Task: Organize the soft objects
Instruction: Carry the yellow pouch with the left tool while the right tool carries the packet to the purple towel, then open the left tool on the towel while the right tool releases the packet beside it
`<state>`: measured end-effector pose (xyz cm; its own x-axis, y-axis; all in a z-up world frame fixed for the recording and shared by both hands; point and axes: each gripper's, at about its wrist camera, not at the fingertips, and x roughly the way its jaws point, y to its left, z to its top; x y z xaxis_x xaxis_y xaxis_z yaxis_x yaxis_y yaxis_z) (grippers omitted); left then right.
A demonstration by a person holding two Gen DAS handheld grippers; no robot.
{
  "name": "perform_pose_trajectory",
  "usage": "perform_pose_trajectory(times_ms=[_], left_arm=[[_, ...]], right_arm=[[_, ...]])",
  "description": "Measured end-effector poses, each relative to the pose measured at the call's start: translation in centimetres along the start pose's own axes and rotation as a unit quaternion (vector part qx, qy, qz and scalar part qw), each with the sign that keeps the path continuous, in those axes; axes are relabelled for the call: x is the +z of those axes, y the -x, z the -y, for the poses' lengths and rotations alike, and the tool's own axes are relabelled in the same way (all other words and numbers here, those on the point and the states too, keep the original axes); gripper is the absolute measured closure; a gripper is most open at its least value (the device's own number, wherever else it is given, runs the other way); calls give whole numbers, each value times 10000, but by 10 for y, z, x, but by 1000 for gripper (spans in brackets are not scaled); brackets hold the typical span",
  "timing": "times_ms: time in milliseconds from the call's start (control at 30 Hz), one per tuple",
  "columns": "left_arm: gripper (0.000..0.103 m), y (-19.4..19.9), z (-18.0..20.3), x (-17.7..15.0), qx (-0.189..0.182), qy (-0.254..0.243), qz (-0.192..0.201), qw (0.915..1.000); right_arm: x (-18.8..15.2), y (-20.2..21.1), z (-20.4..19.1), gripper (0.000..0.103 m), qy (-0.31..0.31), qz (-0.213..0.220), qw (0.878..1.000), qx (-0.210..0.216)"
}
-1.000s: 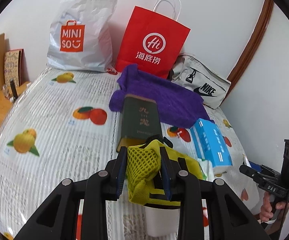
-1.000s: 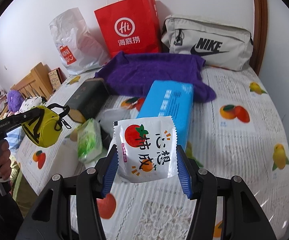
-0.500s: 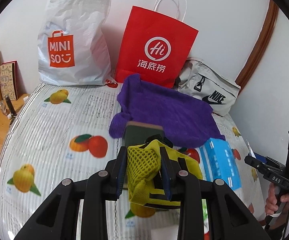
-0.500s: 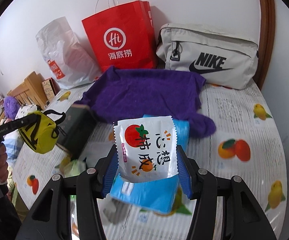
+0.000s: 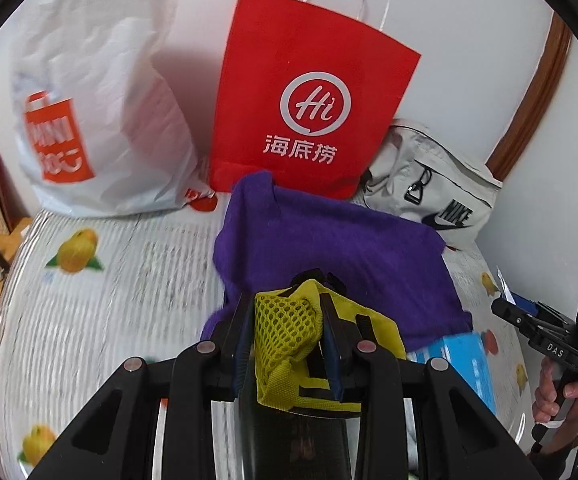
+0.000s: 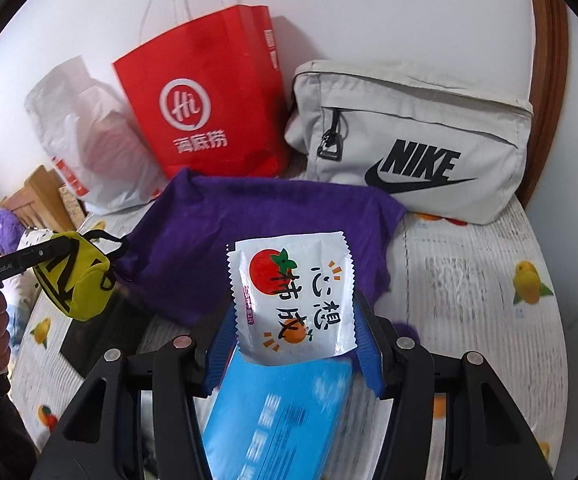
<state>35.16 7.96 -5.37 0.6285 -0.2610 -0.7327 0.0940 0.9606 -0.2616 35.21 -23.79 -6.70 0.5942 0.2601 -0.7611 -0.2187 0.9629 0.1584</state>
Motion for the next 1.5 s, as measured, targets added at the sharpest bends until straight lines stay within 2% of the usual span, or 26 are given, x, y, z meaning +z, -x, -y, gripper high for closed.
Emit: perform_pose_trajectory(times_ms=[267,467,967,1100,1133,1167,1200,1233,1267,1500], left_arm=[[74,-58,7,35,-24,-56,-174,9998],[74,-99,7,53,109,-43,-415,9991],[72,-149,5,67,177,-49,-721,9972],[71,-154,3,66,332,-36,-828,9960],[70,-154,3,65,346,-32,-825,9960],[62,-154,3,65,381,-16,-871,9955],[57,-154,3,64,417,5,-903,9950],[46,-151,1,63,444,15,-894,9950],[42,-149,0,62,479,3,-868,9951],[36,-121,7,52,816,-113,-884,9927]], right_arm=[[16,-52,6,49,114,-329,9994,-55],[17,-80,7,49,321,-609,9976,-28],[20,-118,9,49,385,-1022,9939,-163],[21,-121,11,48,283,-1076,9937,-155],[21,-122,12,47,243,-1094,9936,-140],[23,-125,11,45,219,-1100,9936,-126],[23,-125,11,40,208,-1106,9936,-125],[24,-125,11,35,208,-1116,9934,-159],[25,-124,10,34,223,-1099,9934,-225],[28,-94,7,25,143,-891,9957,-224]])
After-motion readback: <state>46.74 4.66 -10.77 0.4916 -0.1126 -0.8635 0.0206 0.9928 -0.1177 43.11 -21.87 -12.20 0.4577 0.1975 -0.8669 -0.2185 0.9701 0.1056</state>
